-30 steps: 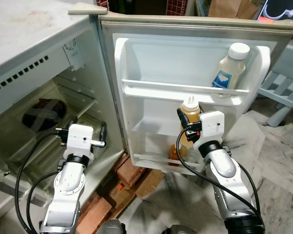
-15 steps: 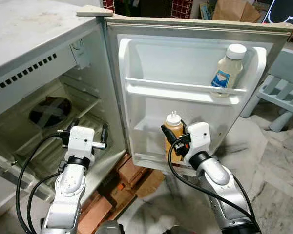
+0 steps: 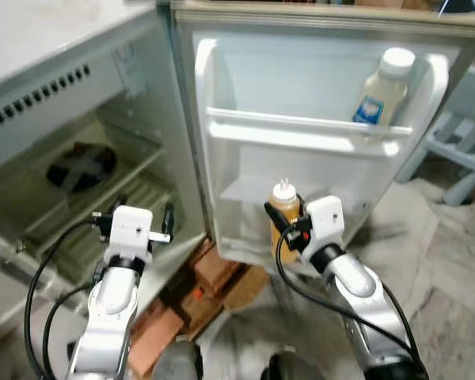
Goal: Restocking fridge
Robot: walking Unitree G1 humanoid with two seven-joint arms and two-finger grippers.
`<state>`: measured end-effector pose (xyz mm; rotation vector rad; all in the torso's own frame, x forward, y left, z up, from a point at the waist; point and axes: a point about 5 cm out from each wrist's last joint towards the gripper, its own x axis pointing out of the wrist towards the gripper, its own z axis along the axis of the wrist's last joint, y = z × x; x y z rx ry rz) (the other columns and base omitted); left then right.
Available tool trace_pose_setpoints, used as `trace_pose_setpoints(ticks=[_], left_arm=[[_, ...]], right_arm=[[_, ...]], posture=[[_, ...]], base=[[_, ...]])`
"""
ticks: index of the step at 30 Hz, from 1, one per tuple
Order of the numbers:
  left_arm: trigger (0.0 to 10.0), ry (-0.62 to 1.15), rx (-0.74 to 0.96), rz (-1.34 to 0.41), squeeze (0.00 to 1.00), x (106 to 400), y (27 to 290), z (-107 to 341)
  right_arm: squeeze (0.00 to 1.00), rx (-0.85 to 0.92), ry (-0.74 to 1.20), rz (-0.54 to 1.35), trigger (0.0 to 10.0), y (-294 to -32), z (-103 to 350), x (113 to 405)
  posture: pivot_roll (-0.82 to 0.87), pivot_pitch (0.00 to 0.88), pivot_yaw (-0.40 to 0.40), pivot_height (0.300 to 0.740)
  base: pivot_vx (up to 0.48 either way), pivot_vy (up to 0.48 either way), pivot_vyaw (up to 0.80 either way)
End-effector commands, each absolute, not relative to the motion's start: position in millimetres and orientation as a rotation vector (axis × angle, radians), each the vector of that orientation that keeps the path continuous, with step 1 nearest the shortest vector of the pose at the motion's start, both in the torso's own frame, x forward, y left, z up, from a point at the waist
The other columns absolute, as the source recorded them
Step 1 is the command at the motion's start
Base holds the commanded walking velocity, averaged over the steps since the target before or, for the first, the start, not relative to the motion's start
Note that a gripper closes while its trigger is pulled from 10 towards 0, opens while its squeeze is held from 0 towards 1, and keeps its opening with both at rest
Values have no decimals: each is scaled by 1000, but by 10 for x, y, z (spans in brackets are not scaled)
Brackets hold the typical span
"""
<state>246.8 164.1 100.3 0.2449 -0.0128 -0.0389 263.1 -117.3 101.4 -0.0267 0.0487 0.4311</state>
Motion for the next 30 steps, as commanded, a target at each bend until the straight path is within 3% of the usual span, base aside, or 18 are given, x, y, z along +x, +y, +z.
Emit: trace_pose_setpoints(ticks=[1, 30], left_arm=[[10000, -15, 245, -43, 0, 2456, 1643, 1017], [10000, -38, 232, -75, 0, 2476, 1608, 1053]], right_arm=[[0, -24, 39, 435, 10000, -1173, 1042, 2634], [0, -54, 3, 410, 10000, -1177, 1098, 2716]], posture=[[71, 76, -14, 630], [70, 88, -10, 630]], base=[[0, 0, 0], [31, 0, 0]])
